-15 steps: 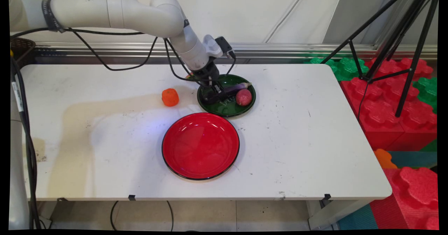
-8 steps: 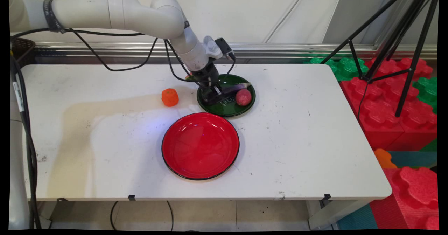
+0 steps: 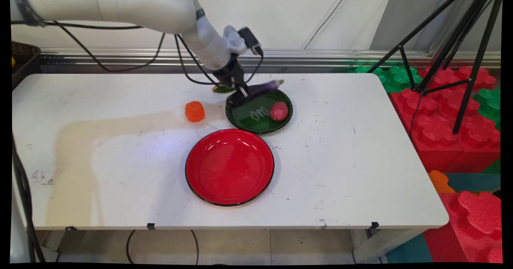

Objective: Place the picked object on the table

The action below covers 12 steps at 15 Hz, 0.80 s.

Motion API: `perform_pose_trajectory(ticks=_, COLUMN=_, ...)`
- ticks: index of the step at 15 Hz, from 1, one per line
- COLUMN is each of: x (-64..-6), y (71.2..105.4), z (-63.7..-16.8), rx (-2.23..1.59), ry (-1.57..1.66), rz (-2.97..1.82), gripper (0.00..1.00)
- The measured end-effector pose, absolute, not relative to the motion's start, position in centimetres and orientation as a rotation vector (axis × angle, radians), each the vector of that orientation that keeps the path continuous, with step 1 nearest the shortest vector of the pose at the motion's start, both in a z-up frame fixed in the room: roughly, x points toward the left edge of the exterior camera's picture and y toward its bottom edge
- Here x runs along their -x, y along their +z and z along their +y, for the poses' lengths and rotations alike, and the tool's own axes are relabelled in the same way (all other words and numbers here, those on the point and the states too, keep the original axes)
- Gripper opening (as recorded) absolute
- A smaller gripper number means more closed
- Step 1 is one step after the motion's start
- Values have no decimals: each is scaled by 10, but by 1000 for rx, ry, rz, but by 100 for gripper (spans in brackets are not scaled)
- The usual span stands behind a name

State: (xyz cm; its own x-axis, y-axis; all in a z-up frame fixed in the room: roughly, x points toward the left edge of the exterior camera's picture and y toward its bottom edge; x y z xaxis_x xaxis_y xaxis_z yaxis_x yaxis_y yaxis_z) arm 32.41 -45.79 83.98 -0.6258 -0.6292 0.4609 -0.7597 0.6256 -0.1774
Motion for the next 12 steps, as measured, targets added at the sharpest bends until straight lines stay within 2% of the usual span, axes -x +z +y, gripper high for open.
perform_pose_trajectory(ticks=7, x=-350, y=907, z=-406, rx=-1083, ry=644, rz=-2420, gripper=0)
perform_pose_trajectory(ticks=12, x=-383, y=935, z=-353, rx=-1098, ry=676, rz=-2390, gripper=0)
